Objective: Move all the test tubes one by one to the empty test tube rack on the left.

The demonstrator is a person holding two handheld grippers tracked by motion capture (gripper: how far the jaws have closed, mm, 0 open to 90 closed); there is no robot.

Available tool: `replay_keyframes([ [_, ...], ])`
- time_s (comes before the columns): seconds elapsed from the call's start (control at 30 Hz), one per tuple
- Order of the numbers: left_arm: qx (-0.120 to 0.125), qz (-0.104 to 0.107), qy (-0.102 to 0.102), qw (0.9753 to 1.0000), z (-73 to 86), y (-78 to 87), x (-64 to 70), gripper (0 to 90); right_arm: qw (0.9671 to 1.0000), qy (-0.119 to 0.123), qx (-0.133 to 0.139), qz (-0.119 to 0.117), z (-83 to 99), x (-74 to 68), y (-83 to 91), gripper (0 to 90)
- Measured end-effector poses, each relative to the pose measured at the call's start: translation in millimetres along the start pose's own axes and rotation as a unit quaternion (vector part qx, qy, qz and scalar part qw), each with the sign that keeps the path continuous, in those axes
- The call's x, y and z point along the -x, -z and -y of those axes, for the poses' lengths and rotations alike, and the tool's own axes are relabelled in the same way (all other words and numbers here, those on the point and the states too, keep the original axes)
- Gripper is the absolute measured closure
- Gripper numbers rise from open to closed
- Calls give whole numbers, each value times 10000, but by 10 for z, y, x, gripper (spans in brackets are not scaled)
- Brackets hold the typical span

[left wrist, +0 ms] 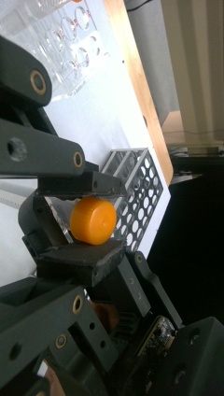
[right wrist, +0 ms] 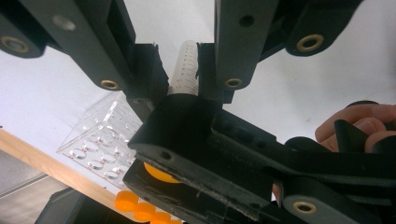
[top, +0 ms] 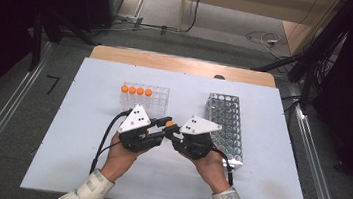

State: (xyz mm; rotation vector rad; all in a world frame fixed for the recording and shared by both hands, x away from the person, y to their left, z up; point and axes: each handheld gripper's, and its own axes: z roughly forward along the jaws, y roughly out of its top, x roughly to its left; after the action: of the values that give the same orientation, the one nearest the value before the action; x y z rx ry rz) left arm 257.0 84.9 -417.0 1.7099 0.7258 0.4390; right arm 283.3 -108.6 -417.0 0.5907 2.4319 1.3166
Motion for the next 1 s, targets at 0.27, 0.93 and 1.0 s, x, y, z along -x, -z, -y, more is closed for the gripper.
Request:
replay_keyframes([
  [0.27,-39,-74,-32,10000,-2,-2,11,699,10000,-56,-7,-25,8,4,-7,716],
  [0.93,9,-159,99,9998,-41,4,-25,702,9989,-470,77,-46,69,75,49,384],
  [1.0,12,-185,102,9998,-50,11,-35,702,9984,-553,99,-66,99,96,78,361],
])
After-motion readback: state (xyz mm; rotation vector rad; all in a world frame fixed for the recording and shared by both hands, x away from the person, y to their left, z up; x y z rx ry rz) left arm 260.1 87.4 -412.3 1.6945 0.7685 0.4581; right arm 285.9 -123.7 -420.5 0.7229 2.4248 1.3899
